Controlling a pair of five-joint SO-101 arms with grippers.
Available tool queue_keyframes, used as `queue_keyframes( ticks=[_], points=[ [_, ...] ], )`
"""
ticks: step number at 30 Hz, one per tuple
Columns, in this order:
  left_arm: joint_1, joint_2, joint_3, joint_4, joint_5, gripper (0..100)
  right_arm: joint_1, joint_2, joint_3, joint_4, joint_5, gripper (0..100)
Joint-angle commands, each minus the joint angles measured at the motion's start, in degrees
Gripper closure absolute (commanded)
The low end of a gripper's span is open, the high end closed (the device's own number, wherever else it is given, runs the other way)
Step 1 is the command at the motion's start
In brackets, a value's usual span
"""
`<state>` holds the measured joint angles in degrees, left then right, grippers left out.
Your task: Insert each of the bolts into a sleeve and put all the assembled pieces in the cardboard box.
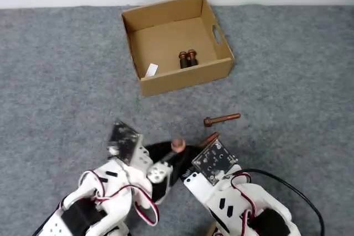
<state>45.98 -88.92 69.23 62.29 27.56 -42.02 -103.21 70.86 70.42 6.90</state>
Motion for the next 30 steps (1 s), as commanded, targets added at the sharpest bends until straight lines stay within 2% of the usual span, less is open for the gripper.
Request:
queue_keyframes(
  ticks=[1,4,10,12,16,22,24,28,30],
  points=[
    [1.8,-0.1,-1.1,1.3,-1.6,99,0.0,-0.3,-0.6,-1.7,0.5,99.1],
    [1.8,-0.1,1.4,1.1,-5.5,98,0.0,-0.3,-0.8,-1.7,0.5,99.1],
    [-0.4,-0.1,2.2,1.7,-6.8,74,0.0,-0.3,-0.8,-1.7,0.6,99.1],
    [-1.7,-0.1,1.7,2.9,-6.9,72,0.0,-0.3,-0.8,-1.7,0.6,99.1],
    [-4.5,-0.1,-3.5,7.6,-6.9,72,1.8,-0.3,-0.7,-1.6,0.6,99.1],
    [-12.8,-0.5,-12.1,11.9,-6.9,73,10.7,-0.4,-1.1,-1.8,-0.2,99.1],
    [-18.3,-0.5,-11.8,12.1,-6.9,78,12.9,-0.1,-2.6,-3.1,-2.4,99.1],
    [-29.0,-0.5,-7.5,12.4,-7.0,100,17.2,6.2,-7.9,-8.2,-4.3,99.1],
    [-32.6,-0.5,-3.7,11.5,-7.1,98,19.7,13.5,-11.9,-10.1,-4.8,99.1]
  ],
)
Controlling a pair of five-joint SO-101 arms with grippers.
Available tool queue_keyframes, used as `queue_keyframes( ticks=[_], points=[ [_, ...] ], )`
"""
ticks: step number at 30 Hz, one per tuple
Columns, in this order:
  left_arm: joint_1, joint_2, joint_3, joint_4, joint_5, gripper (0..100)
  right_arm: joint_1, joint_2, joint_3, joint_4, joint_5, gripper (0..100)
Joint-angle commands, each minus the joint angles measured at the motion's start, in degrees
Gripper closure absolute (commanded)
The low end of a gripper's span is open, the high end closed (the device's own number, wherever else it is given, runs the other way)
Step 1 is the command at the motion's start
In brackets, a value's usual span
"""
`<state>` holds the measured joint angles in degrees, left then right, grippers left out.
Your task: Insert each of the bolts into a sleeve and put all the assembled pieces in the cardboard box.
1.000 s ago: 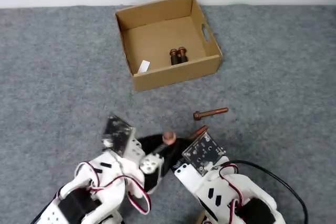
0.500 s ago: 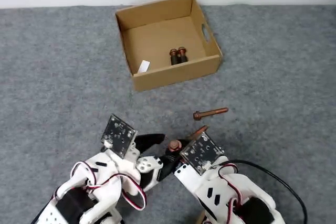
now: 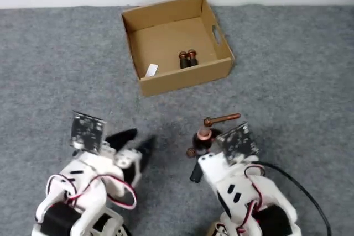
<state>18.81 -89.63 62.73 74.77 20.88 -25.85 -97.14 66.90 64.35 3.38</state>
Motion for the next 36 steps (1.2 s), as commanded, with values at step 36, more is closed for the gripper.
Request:
queue_keyframes(
  ticks=[36],
  points=[
    [-13.2,0.6,34.2,-29.8,-11.3,99,3.9,124.6,-79.9,-41.3,19.0,99.1]
  ],
)
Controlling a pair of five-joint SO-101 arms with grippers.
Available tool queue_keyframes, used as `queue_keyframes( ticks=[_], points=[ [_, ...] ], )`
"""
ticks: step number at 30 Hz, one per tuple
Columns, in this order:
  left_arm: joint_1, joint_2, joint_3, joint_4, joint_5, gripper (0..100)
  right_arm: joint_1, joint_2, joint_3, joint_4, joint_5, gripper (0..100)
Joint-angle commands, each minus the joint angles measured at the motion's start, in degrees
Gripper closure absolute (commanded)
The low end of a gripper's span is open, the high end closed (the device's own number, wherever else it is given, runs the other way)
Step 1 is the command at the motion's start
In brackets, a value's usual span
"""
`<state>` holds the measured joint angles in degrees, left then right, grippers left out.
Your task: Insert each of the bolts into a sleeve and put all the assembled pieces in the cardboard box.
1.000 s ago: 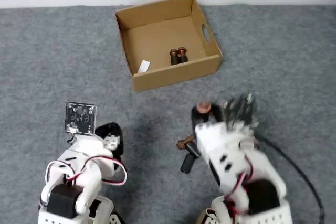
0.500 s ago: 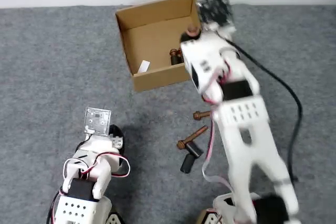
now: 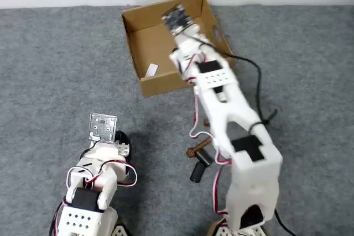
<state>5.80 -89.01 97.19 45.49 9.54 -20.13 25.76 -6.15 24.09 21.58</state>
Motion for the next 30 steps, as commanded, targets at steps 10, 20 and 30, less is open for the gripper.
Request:
queue_keyframes(
  ticks=[10,20,30],
  points=[
    [-0.2,0.0,-0.3,-0.4,0.0,99,-5.7,13.2,-19.3,11.7,2.2,93.3],
    [-0.3,0.0,-0.3,-0.4,-0.2,99,-5.9,10.9,-27.8,25.5,1.8,99.4],
    [-5.2,-0.4,-0.3,-0.6,0.0,99,-5.8,-3.3,-28.3,49.0,1.5,99.1]
  ],
)
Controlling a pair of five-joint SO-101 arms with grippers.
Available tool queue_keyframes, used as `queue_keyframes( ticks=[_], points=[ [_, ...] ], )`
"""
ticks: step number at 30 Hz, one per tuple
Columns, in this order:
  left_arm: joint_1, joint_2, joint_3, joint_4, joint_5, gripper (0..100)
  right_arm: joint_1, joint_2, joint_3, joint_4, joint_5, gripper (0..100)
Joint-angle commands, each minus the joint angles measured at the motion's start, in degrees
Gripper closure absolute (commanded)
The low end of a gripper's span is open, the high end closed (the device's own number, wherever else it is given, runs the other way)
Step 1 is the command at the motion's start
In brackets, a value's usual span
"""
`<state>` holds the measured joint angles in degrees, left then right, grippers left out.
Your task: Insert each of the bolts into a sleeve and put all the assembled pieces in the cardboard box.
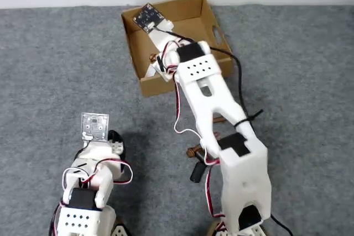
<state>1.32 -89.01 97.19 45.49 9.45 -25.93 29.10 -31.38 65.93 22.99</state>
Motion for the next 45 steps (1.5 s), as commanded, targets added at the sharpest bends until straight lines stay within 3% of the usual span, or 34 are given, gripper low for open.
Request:
queue_keyframes(
  ticks=[1,6,12,15,18,25,33,45],
  points=[
    [-0.9,-0.4,-0.3,-0.6,0.1,99,0.0,-7.6,-3.1,10.1,-0.5,99.1],
    [-1.1,-0.4,-0.3,-0.7,0.1,99,0.0,-11.4,-3.1,22.3,-11.7,99.1],
    [-3.3,-0.4,-0.6,-0.8,0.1,99,-0.2,-13.7,-3.1,36.2,-19.0,99.1],
    [-3.3,-0.4,-0.6,-0.8,0.1,99,0.0,-16.1,-1.4,37.1,-22.3,99.1],
    [-3.4,-0.4,-0.6,-0.8,0.1,99,-1.1,-21.1,3.7,37.1,-20.7,98.7],
    [-3.5,-0.4,-0.6,-0.8,0.1,99,-4.3,-40.3,28.4,36.8,-20.9,98.6],
    [-3.5,-0.4,-0.4,-0.8,0.1,99,-4.4,-51.6,55.6,25.3,-20.6,81.7],
    [-3.5,-0.4,-0.4,-0.8,0.1,99,-3.5,-42.5,70.9,3.8,-17.2,86.2]
  ],
)
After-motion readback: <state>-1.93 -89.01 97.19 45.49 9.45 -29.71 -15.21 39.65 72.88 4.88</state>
